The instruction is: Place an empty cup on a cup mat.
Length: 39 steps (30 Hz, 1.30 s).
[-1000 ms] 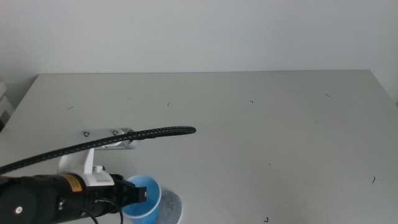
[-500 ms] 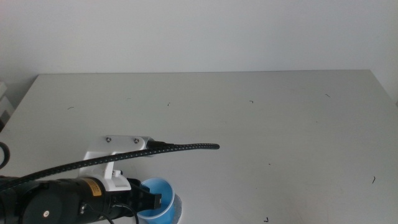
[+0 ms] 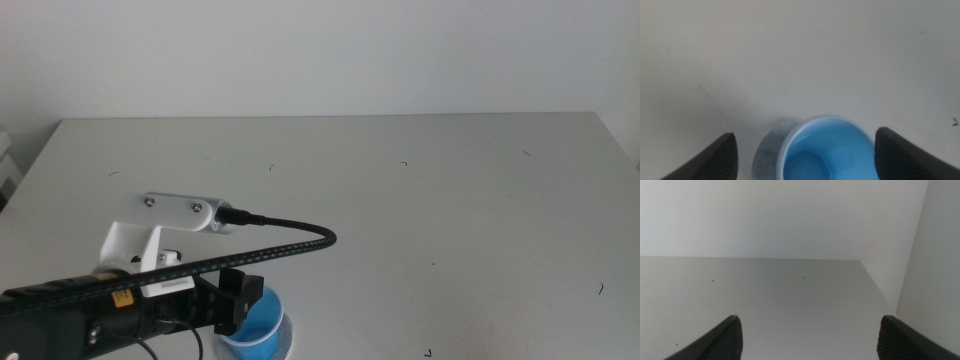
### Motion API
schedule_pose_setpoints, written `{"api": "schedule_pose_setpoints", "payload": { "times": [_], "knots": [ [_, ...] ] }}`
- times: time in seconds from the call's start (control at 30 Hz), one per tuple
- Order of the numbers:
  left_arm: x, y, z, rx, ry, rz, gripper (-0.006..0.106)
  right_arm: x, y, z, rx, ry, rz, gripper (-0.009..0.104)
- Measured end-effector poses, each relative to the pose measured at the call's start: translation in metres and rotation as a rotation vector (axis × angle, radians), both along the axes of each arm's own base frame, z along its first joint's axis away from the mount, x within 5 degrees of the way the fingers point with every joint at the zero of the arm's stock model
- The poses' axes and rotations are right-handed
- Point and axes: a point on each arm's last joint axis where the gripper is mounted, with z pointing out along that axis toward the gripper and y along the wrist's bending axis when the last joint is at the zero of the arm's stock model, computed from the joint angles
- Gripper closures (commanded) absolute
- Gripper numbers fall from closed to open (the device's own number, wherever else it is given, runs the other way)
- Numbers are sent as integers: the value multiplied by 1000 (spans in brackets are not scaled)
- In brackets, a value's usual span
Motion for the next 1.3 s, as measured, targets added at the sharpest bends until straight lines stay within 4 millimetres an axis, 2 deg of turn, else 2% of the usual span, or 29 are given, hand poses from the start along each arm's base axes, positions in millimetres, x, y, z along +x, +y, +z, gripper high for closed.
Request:
{"api": "schedule_pose_setpoints", "payload": {
  "times": [0.3,0.57,0.67,0.77,1.03,1.2,1.3],
  "knots": [
    [-12,15,50,-161,-263,56,6,0,0,0,0,0,0,1],
    [-17,22,70,-218,-413,80,7,0,0,0,0,0,0,1],
    [-17,30,73,-166,-452,87,7,0,0,0,0,0,0,1],
    [-21,48,77,-104,-464,129,7,0,0,0,0,0,0,1],
    [-55,92,91,44,-525,250,7,0,0,0,0,1,0,1],
    [-73,107,93,231,-565,272,3,0,0,0,0,1,0,1],
    [-85,110,95,280,-588,276,-1,0,0,0,0,1,0,1]
  ]
}}
